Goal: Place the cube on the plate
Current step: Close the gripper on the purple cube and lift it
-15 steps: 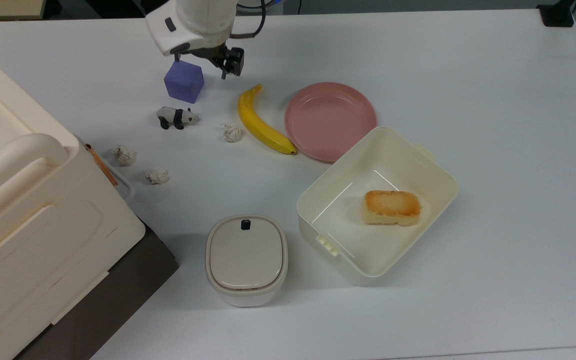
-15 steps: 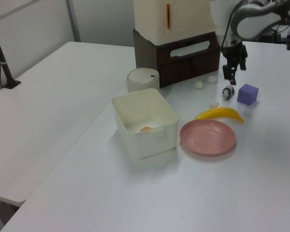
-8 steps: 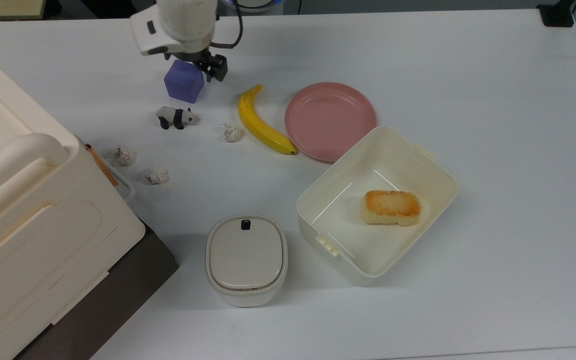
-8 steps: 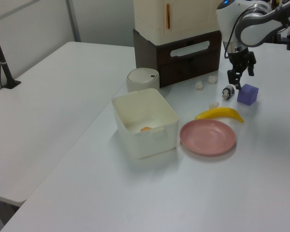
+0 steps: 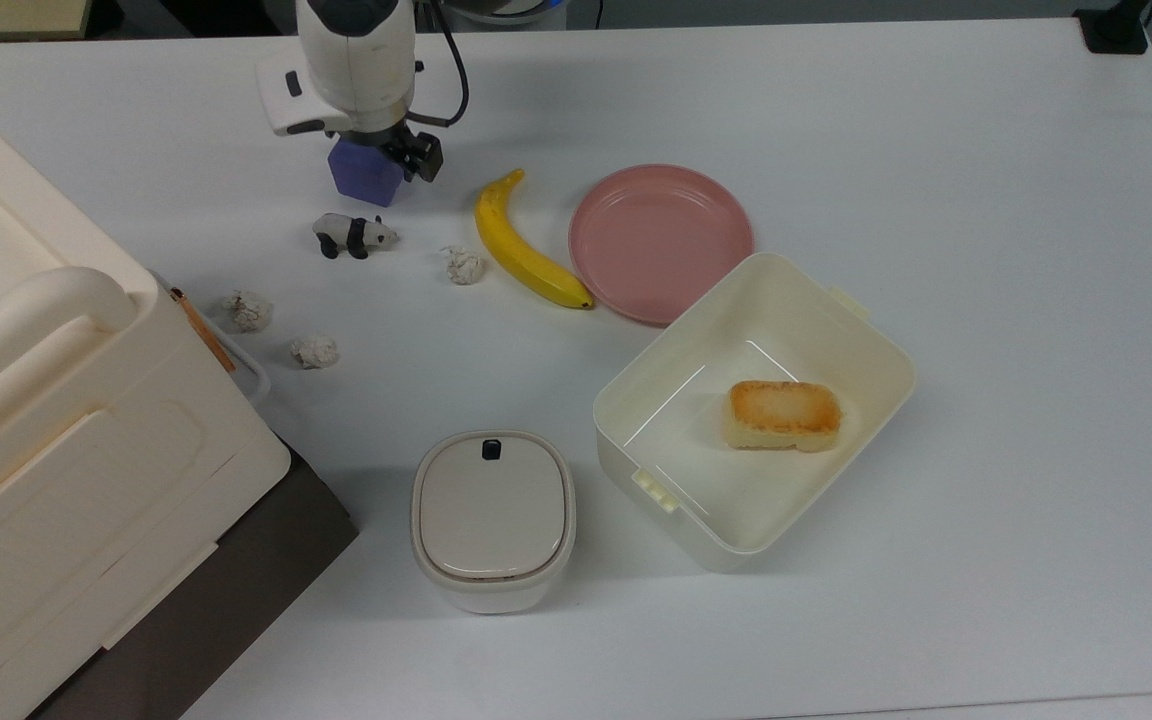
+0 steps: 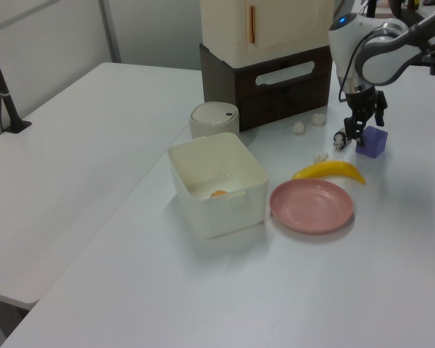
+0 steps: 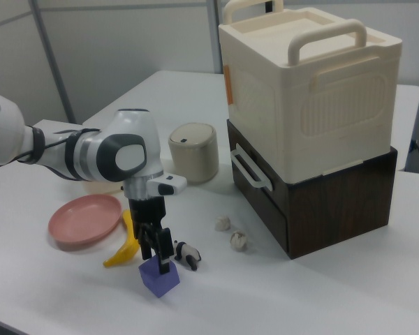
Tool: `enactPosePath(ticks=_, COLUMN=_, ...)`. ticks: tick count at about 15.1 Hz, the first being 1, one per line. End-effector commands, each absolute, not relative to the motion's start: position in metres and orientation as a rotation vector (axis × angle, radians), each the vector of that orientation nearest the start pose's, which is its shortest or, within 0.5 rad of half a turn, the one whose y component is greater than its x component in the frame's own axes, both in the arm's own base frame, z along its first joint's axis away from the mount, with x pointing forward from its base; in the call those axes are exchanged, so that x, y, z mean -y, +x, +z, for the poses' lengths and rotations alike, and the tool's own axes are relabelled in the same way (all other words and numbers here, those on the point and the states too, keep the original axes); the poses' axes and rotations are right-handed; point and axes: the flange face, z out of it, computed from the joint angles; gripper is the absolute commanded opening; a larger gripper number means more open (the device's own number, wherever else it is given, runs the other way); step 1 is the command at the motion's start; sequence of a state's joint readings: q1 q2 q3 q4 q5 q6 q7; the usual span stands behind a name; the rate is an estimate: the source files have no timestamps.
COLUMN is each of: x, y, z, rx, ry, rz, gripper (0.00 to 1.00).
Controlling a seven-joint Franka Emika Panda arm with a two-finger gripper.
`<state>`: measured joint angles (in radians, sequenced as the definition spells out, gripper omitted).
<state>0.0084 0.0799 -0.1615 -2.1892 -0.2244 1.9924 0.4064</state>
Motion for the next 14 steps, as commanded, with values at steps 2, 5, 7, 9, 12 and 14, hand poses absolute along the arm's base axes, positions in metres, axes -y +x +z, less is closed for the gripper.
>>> enactPosePath(ticks=2, x=0.097, y=0.501, z=0.317, rx=-0.780, ry=-3.250, rz=0.415, gripper=1.00)
enactPosePath(ticks=5, x=0.104, y=0.500, z=0.312, rx=-0.801, ry=-3.245, rz=0.427, gripper=0.76)
enactPosePath(ticks=7, x=0.105, y=0.500, z=0.317, rx=-0.808, ry=-3.242, rz=0.430, gripper=0.51)
enactPosePath(ticks=9, x=0.101, y=0.503, z=0.326, rx=-0.823, ry=-3.238, rz=0.399, gripper=0.48)
enactPosePath(ticks=12, x=0.088, y=0.518, z=0.359, rx=-0.867, ry=-3.233, rz=0.264, gripper=0.36)
enactPosePath(ticks=14, x=0.064, y=0.521, z=0.377, rx=-0.884, ry=-3.232, rz=0.217, gripper=0.36)
